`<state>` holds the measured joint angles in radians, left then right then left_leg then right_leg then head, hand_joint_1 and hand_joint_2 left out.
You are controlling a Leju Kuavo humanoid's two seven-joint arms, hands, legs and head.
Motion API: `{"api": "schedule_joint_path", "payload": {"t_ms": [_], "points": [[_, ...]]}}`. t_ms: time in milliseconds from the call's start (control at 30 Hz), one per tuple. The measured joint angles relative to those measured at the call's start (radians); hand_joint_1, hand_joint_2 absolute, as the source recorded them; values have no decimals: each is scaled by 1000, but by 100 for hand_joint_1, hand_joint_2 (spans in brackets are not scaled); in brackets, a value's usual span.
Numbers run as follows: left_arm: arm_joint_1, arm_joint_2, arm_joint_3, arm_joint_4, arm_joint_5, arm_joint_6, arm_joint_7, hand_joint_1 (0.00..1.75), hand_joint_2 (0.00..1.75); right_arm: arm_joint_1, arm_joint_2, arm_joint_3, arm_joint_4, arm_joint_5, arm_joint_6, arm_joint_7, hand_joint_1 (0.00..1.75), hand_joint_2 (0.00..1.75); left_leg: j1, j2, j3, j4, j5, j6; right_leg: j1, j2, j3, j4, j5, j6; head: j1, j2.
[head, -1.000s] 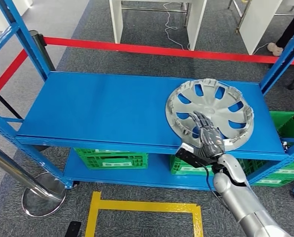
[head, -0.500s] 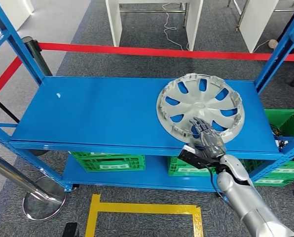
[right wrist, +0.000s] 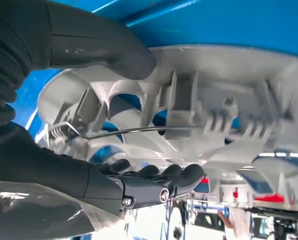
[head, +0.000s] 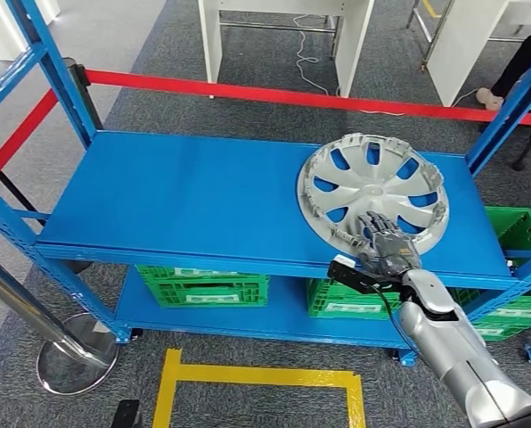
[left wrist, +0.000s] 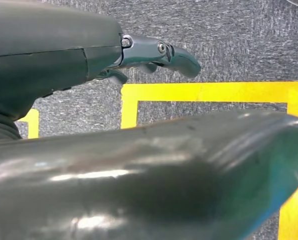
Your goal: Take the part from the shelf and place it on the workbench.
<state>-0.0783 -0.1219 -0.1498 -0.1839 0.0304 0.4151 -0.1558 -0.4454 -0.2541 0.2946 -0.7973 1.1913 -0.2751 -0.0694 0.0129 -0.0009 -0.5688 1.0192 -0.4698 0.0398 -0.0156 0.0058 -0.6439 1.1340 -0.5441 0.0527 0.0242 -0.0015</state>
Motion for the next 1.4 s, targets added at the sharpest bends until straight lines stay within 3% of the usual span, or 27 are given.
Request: {"api": "schedule_joint_path", "payload": {"t_ms": [67,100,133,167,233,300,433,500,567,600,633,667,733,800,933,1000,1067,1100,1133,1167,1233,1267,1333,1400], "points": [[1,0,0,0,-4,0,3,0,0,-26,-2,24,21,51,16,12,0,175,-4,4,-5,0,2,4,1,0,-59,128,-53,1,1,0],[1,1,1,0,-7,0,5,0,0,-41,-4,38,32,71,29,14,0,175,-7,6,-6,0,3,5,1,0,-70,156,-56,-1,1,0],[1,1,1,0,-9,0,7,0,0,-58,-6,51,43,87,45,13,0,175,-9,7,-6,0,4,6,3,0,-61,143,-39,-4,2,0],[1,1,2,0,-11,0,8,0,0,-76,-10,65,54,98,60,10,0,175,-11,7,-5,0,4,7,5,0,-33,93,-9,-10,2,0],[0,-1,5,0,-13,0,9,0,0,-113,-20,90,73,108,89,-1,0,175,-15,7,-4,1,5,6,12,-1,45,-50,45,-29,1,0],[-2,-3,10,0,-14,0,9,0,0,-138,-29,107,86,110,107,-12,0,175,-17,6,-6,1,7,1,19,-5,85,-129,60,-40,0,0],[-2,-3,16,0,-15,0,9,0,0,-163,-40,131,107,110,111,-18,0,175,-15,4,-12,14,-4,-20,15,-10,101,-154,73,-48,0,0],[-2,-1,17,0,-15,1,9,0,0,-168,-40,139,114,110,112,-18,0,175,-12,3,-47,97,-54,-32,8,-12,106,-163,81,-52,-3,0],[0,0,18,0,-15,1,9,0,0,-169,-40,143,120,110,112,-19,0,175,-4,3,-101,219,-109,-43,5,-13,105,-164,82,-53,-3,0],[1,1,18,0,-15,1,9,0,0,-170,-40,146,122,110,112,-19,0,175,0,3,-117,254,-115,-47,5,-13,106,-164,82,-53,-3,0],[2,2,18,0,-15,1,9,0,0,-171,-40,148,124,110,112,-19,0,175,4,3,-117,253,-102,-51,3,-12,106,-163,81,-52,-3,0],[3,3,18,0,-15,1,9,0,0,-173,-40,150,127,110,112,-19,0,175,7,3,-100,214,-72,-55,1,-12,107,-161,80,-49,-3,0],[3,4,18,0,-15,1,9,0,0,-177,-41,153,129,111,112,-18,0,175,12,3,-40,84,-11,-62,-2,-9,106,-153,74,-38,-5,0],[1,3,18,0,-15,1,10,0,0,-182,-44,155,131,111,112,-17,0,175,12,0,-7,10,8,-55,-2,-5,101,-145,69,-24,-7,0],[0,2,19,0,-15,1,10,0,0,-182,-49,157,136,108,115,-19,170,175,8,-2,-7,1,9,-20,-5,-3,92,-139,61,-2,-5,0],[-1,1,19,0,-16,1,10,0,0,-181,-50,159,139,97,122,-27,175,175,8,-1,-11,-3,14,-7,-6,-5,48,-56,10,2,-2,0],[0,1,19,0,-17,2,10,0,0,-181,-52,159,143,81,132,-39,175,175,3,-2,-15,-2,16,0,-5,-5,-23,88,-52,1,0,0],[1,0,19,0,-17,2,10,0,0,-181,-53,160,146,75,137,-45,175,175,1,-2,-16,-2,16,1,-4,-5,-49,139,-64,0,0,0],[2,0,19,0,-18,3,10,0,0,-181,-53,160,148,70,139,-50,175,175,-1,-2,-16,-2,16,1,-4,-5,-57,151,-56,-2,0,0],[2,0,19,0,-19,4,10,0,0,-182,-54,160,149,64,142,-54,175,175,-2,-2,-15,-2,16,1,-3,-5,-44,121,-29,-6,0,0],[0,-1,19,0,-22,6,10,0,0,-187,-56,161,150,53,146,-63,175,175,-4,-3,-13,-2,16,0,0,-5,23,-17,39,-18,1,0],[-1,-1,19,0,-23,7,10,0,0,-191,-57,162,150,49,147,-67,175,175,-6,-4,-13,-1,15,-2,2,-5,56,-81,60,-22,0,0],[-2,-2,19,0,-29,9,10,0,0,-198,-58,164,150,42,148,-73,175,175,-6,-5,-15,-1,17,-12,7,-5,86,-138,69,-26,-1,0],[-2,-3,19,0,-32,9,10,0,0,-202,-58,167,150,39,151,-78,175,175,-3,-5,-14,-3,19,-24,8,-6,92,-145,74,-31,0,0]]}}
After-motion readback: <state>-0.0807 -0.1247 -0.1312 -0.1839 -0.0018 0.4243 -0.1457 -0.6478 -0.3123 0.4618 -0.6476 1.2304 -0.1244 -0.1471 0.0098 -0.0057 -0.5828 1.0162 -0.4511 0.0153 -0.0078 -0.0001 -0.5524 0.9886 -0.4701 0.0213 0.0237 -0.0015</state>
